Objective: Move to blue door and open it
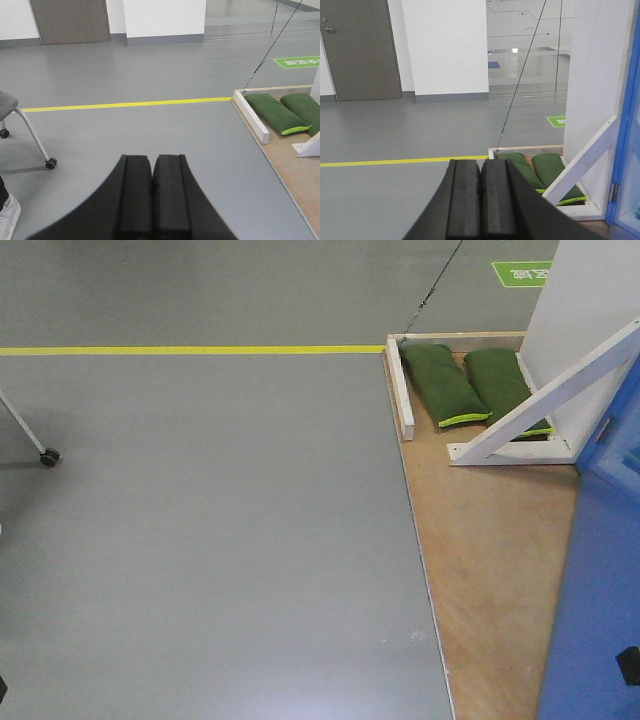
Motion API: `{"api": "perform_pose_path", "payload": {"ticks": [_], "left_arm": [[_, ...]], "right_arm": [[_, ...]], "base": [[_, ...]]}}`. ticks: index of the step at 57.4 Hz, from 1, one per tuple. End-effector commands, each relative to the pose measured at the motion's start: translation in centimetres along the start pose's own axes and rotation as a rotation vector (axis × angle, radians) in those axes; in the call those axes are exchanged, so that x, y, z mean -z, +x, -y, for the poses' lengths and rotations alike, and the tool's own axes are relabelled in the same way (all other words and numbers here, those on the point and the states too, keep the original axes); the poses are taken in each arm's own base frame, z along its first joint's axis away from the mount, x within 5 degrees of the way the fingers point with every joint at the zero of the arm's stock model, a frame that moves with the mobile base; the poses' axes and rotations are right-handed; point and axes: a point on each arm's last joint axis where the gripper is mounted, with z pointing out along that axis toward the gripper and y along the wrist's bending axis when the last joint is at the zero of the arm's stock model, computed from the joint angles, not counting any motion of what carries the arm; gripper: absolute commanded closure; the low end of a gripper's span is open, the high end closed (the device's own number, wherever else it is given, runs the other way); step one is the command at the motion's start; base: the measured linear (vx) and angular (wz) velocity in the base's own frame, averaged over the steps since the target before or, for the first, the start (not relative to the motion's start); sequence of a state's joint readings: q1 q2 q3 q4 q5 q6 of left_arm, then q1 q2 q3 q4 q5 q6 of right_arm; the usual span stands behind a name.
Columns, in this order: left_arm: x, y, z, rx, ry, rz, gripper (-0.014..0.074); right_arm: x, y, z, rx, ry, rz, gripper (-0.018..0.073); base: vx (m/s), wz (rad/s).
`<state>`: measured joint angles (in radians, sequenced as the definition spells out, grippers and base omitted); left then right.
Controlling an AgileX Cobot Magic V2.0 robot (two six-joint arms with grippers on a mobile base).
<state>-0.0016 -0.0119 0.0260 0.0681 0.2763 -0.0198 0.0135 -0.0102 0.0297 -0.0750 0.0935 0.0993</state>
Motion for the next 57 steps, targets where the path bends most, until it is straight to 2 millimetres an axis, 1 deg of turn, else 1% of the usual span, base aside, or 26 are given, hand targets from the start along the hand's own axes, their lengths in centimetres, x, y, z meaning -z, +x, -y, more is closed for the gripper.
{"api": "perform_pose_path", "payload": {"ticks": [1, 6, 12, 20, 51, 57], "left_arm": [[0.39, -1.66, 0.01, 0.008, 0.007, 0.123, 0.0524], [0.39, -1.66, 0.01, 0.008, 0.007, 0.123, 0.0524], [0.39, -1.66, 0.01, 0.008, 0.007, 0.123, 0.0524], [0.39, -1.66, 0.01, 0.008, 0.007, 0.123, 0.0524], [0.39, -1.66, 0.01, 0.008, 0.007, 0.123, 0.0524], [0.39, -1.66, 0.01, 0.008, 0.007, 0.123, 0.0524]], "right_arm": [[0.13, -0.78, -0.03, 0.012, -0.001, 0.095, 0.0547], [0.13, -0.77, -0.13, 0.012, -0.017, 0.095, 0.0547], [0.16, -0.76, -0.56, 0.011, -0.095, 0.094, 0.0547], [0.19, -0.76, -0.83, 0.010, -0.144, 0.093, 0.0547], [0.18, -0.71, -0.79, 0.012, -0.138, 0.089, 0.0547], [0.15, -0.72, -0.49, 0.013, -0.083, 0.090, 0.0547]], "base": [[-0.01, 0.00], [0.00, 0.00], [0.00, 0.00], [0.00, 0.00], [0.00, 0.00], [0.00, 0.00]]}}
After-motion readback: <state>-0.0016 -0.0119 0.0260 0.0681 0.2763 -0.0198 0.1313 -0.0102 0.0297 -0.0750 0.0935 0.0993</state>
